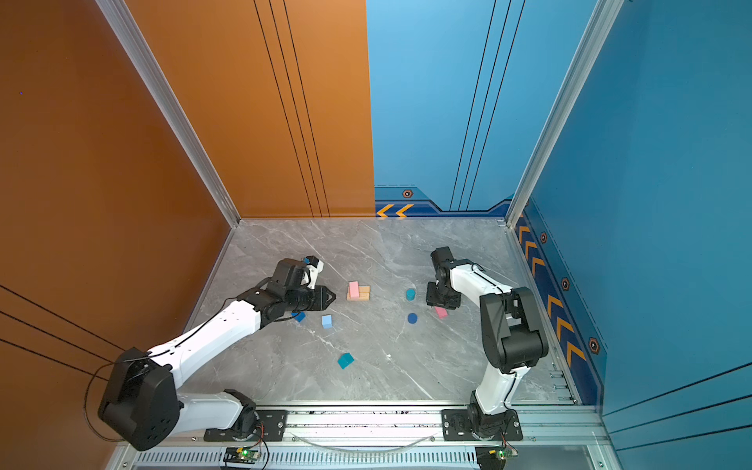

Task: Build the wood block tower
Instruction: 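Move the right gripper over the long pink block near the cylinders, then lower the right gripper and close it on the long pink block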

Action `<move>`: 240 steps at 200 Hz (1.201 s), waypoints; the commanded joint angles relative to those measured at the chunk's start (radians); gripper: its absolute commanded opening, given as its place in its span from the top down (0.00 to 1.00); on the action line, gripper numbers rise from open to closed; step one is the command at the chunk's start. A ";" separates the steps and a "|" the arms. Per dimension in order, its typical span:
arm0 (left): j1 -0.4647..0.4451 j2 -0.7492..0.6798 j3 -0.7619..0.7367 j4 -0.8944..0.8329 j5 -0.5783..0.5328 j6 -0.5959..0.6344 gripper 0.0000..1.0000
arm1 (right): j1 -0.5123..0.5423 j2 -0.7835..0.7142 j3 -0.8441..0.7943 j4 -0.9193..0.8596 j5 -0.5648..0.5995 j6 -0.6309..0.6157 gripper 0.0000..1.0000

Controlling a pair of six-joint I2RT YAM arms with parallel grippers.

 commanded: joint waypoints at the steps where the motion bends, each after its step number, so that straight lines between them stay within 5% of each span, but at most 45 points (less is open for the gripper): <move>1: -0.007 0.001 0.023 -0.024 -0.017 0.001 0.69 | 0.003 -0.018 -0.017 -0.015 -0.006 -0.008 0.54; 65: -0.013 0.007 0.027 -0.022 -0.017 -0.002 0.69 | -0.006 -0.097 -0.017 -0.040 0.005 -0.021 0.54; 138: -0.017 0.007 0.029 -0.030 -0.022 0.000 0.70 | -0.017 -0.013 -0.017 -0.050 0.005 -0.052 0.48; 240: -0.019 0.010 0.035 -0.033 -0.018 0.005 0.70 | 0.002 0.017 -0.041 -0.034 -0.015 -0.035 0.54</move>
